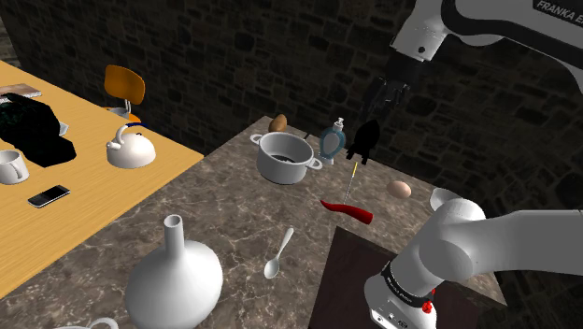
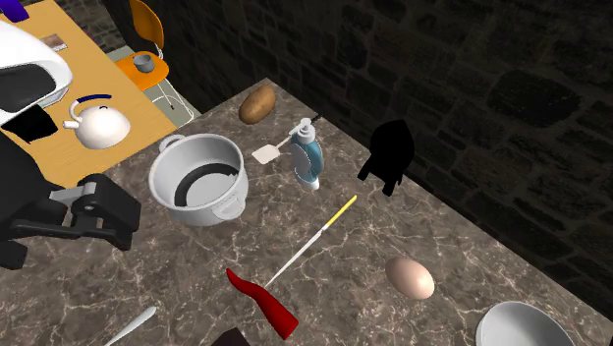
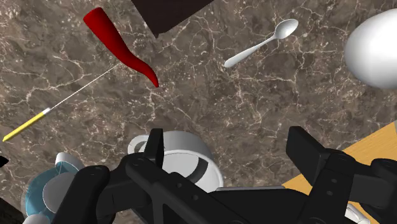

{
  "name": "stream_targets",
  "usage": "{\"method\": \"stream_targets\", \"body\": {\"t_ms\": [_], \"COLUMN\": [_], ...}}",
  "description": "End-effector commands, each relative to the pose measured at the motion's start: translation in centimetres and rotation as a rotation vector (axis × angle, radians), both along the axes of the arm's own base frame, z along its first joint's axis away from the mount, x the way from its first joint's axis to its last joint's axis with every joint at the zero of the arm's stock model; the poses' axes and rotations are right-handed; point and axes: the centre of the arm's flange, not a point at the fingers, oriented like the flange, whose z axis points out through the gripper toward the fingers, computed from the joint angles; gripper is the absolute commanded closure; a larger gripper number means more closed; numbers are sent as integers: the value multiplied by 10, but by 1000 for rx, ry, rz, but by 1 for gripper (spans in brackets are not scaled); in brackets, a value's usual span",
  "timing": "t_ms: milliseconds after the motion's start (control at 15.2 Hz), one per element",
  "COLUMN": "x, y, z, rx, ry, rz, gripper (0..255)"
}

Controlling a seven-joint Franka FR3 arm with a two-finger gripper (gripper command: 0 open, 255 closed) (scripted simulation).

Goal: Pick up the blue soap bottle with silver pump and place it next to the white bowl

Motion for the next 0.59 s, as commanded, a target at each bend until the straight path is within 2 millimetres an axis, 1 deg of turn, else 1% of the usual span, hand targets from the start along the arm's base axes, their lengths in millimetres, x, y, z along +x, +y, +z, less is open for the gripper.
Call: {"method": "stream_targets", "body": {"t_ms": [0,528], "x": [0,20], "y": [0,-96], "z": [0,-49], "rx": [0,37], "ry": [0,-58], "rz": [0,83], "gripper": [0,0]}}
